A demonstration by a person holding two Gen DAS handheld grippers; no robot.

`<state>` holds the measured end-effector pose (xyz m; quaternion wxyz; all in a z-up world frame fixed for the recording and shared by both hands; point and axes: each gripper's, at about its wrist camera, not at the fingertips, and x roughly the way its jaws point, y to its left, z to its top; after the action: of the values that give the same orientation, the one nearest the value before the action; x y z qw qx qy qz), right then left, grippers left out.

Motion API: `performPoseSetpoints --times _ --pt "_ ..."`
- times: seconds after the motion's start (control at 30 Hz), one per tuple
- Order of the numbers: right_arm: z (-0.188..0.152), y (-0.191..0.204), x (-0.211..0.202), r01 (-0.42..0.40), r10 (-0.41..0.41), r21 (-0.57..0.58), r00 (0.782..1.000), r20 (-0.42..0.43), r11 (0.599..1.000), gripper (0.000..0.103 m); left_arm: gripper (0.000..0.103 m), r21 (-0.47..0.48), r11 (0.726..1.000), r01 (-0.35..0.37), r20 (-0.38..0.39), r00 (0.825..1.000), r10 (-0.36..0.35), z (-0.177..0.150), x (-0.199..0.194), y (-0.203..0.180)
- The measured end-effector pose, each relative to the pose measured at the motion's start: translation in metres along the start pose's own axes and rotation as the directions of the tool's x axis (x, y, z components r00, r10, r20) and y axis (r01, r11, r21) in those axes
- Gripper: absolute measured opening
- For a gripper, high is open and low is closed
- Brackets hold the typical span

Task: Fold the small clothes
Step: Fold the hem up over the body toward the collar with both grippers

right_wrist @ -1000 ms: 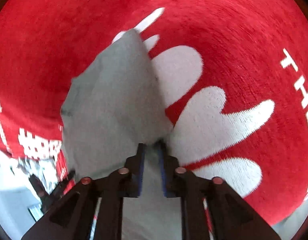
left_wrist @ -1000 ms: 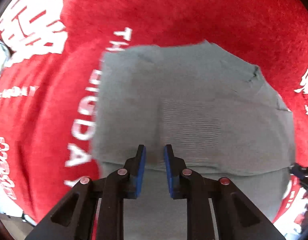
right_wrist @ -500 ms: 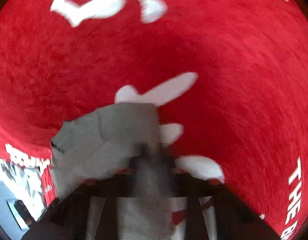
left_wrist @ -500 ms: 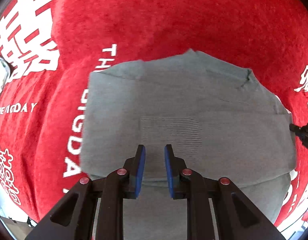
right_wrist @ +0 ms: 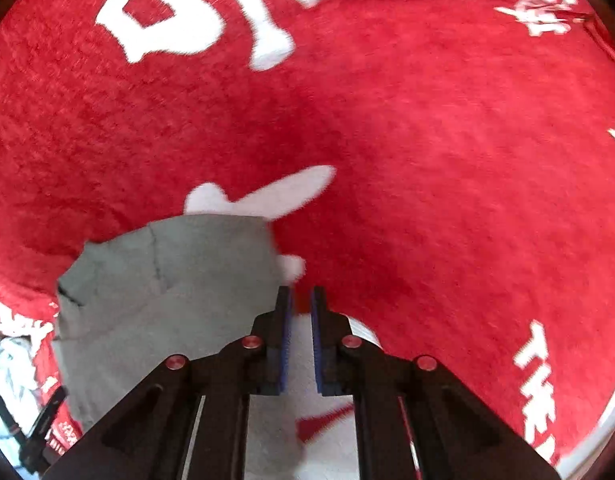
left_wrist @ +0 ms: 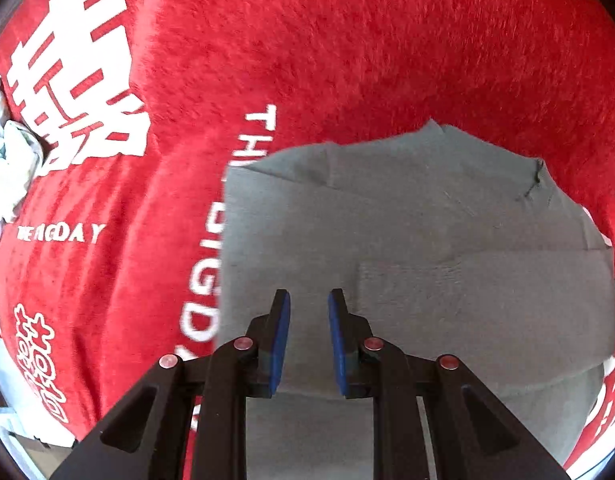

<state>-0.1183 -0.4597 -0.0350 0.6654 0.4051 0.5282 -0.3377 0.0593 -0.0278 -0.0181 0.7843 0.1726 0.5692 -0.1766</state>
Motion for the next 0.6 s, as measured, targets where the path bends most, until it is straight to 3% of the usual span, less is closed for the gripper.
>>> performPoseSetpoints --times 0.07,0.1,0.17,0.3,0.43,0.5,0.6 --pt "-0.003 -0.006 -0.009 -0.036 0.036 0.006 0.999 -0.004 0.999 0.009 0.021 0.025 1.000 0.014 -0.001 1.000 -0.014 -0.005 -0.006 0.000" --pt "-0.009 -0.005 -0.018 -0.066 0.066 0.002 0.998 -0.013 0.998 0.017 0.021 0.038 0.999 0.032 -0.009 0.999 -0.031 -0.007 -0.007 -0.001" --pt "-0.022 0.007 -0.022 -0.106 0.106 -0.020 0.994 -0.040 0.994 0.020 0.022 0.050 0.997 0.062 -0.026 0.998 -0.061 -0.013 -0.007 -0.007" --pt "-0.057 0.023 -0.032 -0.193 0.187 -0.046 0.976 -0.109 0.980 0.049 0.022 0.048 0.995 0.083 -0.043 0.996 -0.081 -0.018 -0.002 -0.021" --pt "-0.077 0.017 -0.031 -0.208 0.209 0.025 0.968 -0.142 0.978 0.049 0.022 0.040 0.993 0.107 -0.031 0.994 -0.106 -0.018 -0.005 -0.028" --pt "-0.086 0.013 -0.025 -0.256 0.272 0.105 0.946 -0.177 0.961 0.049 0.022 0.030 0.993 0.117 -0.034 0.993 -0.116 -0.015 -0.003 -0.026" --pt "-0.104 0.009 -0.005 -0.318 0.371 0.230 0.897 -0.240 0.920 0.049 0.022 0.014 0.991 0.130 -0.068 0.989 -0.129 -0.014 0.007 -0.026"
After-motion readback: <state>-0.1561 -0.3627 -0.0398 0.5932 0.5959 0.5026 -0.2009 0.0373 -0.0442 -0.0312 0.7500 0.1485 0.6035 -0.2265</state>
